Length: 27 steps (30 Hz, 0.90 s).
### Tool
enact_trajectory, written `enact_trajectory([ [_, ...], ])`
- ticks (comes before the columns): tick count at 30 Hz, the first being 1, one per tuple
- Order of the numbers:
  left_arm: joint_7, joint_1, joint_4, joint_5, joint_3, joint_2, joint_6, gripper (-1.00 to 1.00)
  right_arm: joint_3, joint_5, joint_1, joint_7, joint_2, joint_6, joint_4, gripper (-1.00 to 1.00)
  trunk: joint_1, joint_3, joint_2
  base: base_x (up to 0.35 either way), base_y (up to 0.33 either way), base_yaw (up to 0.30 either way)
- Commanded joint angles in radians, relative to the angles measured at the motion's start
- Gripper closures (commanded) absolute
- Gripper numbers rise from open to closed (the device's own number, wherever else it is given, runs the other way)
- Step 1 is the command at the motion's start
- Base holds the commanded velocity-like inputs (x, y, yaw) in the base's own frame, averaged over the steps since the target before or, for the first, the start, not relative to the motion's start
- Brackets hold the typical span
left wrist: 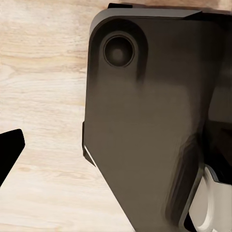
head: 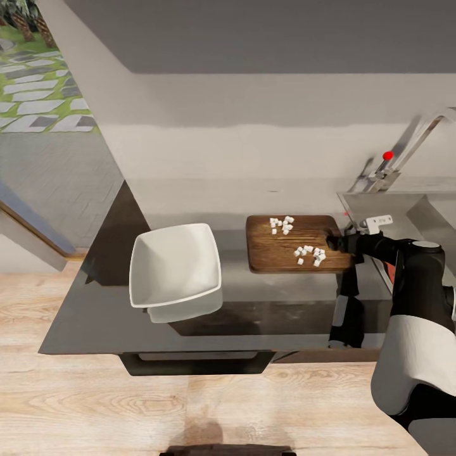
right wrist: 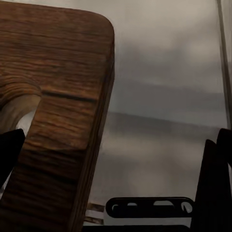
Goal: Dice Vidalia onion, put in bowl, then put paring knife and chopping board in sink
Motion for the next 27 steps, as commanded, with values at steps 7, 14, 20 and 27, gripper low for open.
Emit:
enact_trajectory([
  [7, 0.001, -0.002, 0.005, 0.007, -0.009, -0.001, -0.007, -1.0, -0.001, 0.013, 0.0, 0.007, 0.0, 0.009, 0.005, -1.0, 0.0, -0.001, -0.001, 0.0, 0.0, 0.0],
  [14, 0.002, -0.002, 0.005, 0.007, -0.009, -0.001, -0.007, -1.0, -0.002, 0.012, 0.0, 0.006, 0.0, 0.008, 0.005, -1.0, 0.0, -0.001, -0.001, 0.0, 0.0, 0.0],
  [20, 0.002, -0.002, 0.005, 0.007, -0.009, 0.0, -0.007, -1.0, -0.002, 0.017, 0.0, 0.003, 0.0, 0.037, 0.018, -1.0, 0.0, 0.003, -0.001, 0.0, 0.0, 0.0],
  [27, 0.002, -0.002, 0.005, 0.007, -0.009, 0.0, -0.007, -1.0, -0.002, 0.017, 0.0, 0.003, -0.001, 0.037, 0.018, -1.0, 0.0, 0.012, -0.001, 0.0, 0.0, 0.0],
])
